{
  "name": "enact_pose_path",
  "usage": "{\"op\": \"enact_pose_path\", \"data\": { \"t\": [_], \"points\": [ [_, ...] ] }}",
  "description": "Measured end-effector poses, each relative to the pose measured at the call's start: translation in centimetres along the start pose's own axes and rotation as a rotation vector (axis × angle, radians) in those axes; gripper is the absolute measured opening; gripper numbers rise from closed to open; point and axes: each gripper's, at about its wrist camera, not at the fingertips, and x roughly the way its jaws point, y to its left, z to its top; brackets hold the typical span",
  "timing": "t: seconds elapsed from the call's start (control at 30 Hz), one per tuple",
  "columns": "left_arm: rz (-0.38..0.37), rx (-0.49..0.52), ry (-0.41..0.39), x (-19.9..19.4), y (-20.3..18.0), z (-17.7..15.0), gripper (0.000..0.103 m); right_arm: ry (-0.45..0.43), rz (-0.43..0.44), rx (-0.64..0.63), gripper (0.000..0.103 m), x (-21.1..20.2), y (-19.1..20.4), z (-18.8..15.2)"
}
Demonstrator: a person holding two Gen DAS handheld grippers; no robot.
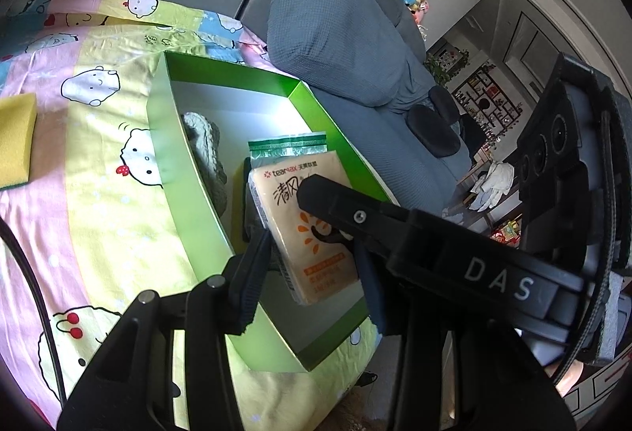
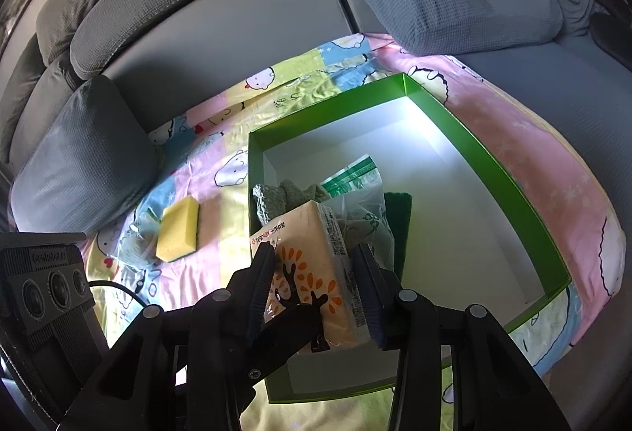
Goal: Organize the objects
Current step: 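Lower the tissue pack into the box and open the right gripper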
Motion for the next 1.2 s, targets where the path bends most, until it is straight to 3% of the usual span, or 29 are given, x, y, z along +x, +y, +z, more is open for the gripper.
{"op": "enact_pose_path", "data": {
  "t": [0.63,0.9,1.03,1.2],
  "points": [
    [0.031,-0.007,0.001,-0.7,0.5,0.1,0.043,-0.073,-0.124,0.083,0.043,-1.2,-2.3,0.5],
    [0.061,-0.002,-0.006,-1.3,0.9,0.5,0.044,-0.09,-0.223,0.113,0.043,-2.0,-3.6,0.6],
    [0.092,-0.006,-0.015,-1.9,1.6,0.7,0.044,-0.089,-0.313,0.138,0.043,-1.8,-4.5,0.8],
    [0.132,-0.026,-0.027,-3.1,2.7,0.9,0.044,-0.06,-0.354,0.16,0.043,-1.0,-5.3,0.8]
  ]
}}
